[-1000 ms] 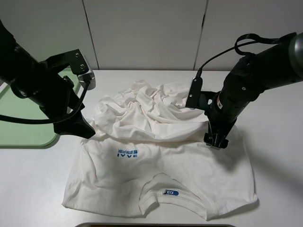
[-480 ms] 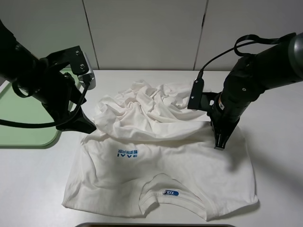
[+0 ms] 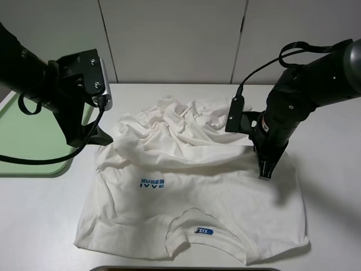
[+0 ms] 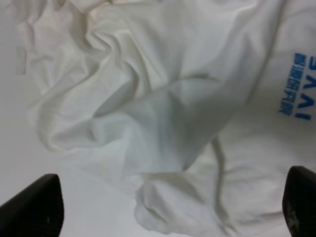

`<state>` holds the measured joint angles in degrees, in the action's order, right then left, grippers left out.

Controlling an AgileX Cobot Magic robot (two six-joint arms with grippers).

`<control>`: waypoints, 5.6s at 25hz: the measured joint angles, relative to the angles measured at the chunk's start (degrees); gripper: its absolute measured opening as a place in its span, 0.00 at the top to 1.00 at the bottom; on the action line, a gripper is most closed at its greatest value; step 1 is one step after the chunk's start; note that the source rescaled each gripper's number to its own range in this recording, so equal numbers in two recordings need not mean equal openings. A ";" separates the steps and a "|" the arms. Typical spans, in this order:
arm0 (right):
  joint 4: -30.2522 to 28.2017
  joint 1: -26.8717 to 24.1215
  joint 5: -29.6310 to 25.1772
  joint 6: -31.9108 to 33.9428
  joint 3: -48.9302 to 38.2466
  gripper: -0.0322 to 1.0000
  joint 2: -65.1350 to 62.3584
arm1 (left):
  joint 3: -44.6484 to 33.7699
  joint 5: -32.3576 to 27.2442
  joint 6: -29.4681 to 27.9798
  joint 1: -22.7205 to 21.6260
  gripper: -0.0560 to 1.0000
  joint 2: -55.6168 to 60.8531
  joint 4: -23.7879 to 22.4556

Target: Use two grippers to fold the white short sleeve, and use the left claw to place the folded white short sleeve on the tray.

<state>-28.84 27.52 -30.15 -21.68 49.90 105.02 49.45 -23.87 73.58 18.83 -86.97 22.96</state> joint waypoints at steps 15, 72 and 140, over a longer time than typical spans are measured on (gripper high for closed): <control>0.39 0.00 -1.89 0.17 0.00 0.97 0.00 | 1.52 6.22 8.30 0.00 0.14 -15.35 -0.16; -24.13 0.00 -10.14 23.83 0.00 0.97 -8.29 | 2.04 20.79 6.30 8.56 0.90 -8.13 4.65; 8.97 -7.34 -9.76 -31.06 0.00 0.97 -5.84 | 6.86 -11.69 20.27 -4.38 0.90 -10.51 -17.53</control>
<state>-19.87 20.18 -39.91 -52.75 49.90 99.18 56.32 -35.56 93.85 14.44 -97.49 5.42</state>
